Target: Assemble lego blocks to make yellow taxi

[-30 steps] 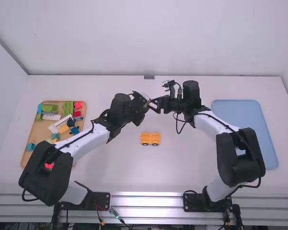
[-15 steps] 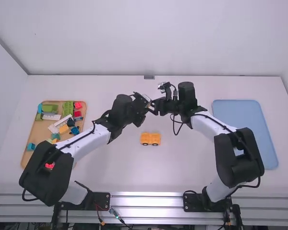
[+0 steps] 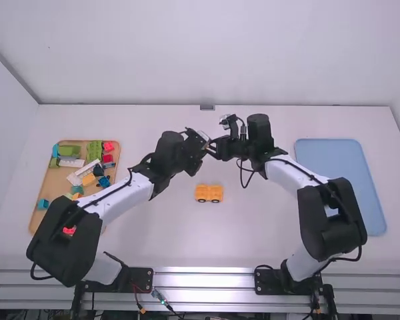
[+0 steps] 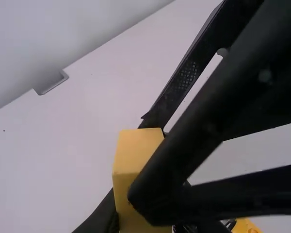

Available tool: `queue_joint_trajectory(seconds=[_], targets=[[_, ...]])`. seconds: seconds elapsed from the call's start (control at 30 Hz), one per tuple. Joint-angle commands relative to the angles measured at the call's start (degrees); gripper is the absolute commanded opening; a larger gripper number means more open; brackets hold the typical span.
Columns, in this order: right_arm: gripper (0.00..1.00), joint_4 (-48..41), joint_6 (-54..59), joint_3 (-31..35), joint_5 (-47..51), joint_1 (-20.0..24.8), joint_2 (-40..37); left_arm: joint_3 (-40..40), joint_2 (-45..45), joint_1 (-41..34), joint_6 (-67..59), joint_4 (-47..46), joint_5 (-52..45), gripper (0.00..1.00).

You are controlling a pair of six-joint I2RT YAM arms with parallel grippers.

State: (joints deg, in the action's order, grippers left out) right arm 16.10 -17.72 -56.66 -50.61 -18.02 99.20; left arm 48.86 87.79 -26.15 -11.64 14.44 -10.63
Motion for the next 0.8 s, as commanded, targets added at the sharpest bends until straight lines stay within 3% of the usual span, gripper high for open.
queue_joint_trajectory(seconds=[0.0,0.3,0.37,0.4,0.47,0.5,0.77], targets=[[0.34,0.0,0.2,-1.5,-1.6,-1.2,0.3,1.0,-0.1,-0.6,-0.2,0.2,0.2,0.12],[0.28,0.3,0.2,-1.5,-1.6,-1.2,0.3,1.0,-0.1,-0.9,-0.3,0.2,-0.5,0.22],[0.26,0.3,0.2,-1.5,-1.6,-1.2,0.3,1.0,-0.1,-0.8,-0.2,0.3,-0.5,0.29],[0.26,0.3,0.2,-1.5,-1.6,-1.2,0.3,1.0,-0.1,-0.9,-0.2,0.2,-0.4,0.36],[0.25,0.5,0.2,-1.5,-1.4,-1.2,0.3,1.0,-0.1,-0.8,-0.2,0.2,-0.4,0.86],[0.25,0.5,0.2,-1.5,-0.4,-1.2,0.3,1.0,-0.1,-0.9,-0.2,0.2,-0.5,0.99],[0.25,-1.7,1.7,-1.5,11.9,1.5,0.0,1.0,-0.1,0.3,3.5,-2.9,-0.5,0.99]])
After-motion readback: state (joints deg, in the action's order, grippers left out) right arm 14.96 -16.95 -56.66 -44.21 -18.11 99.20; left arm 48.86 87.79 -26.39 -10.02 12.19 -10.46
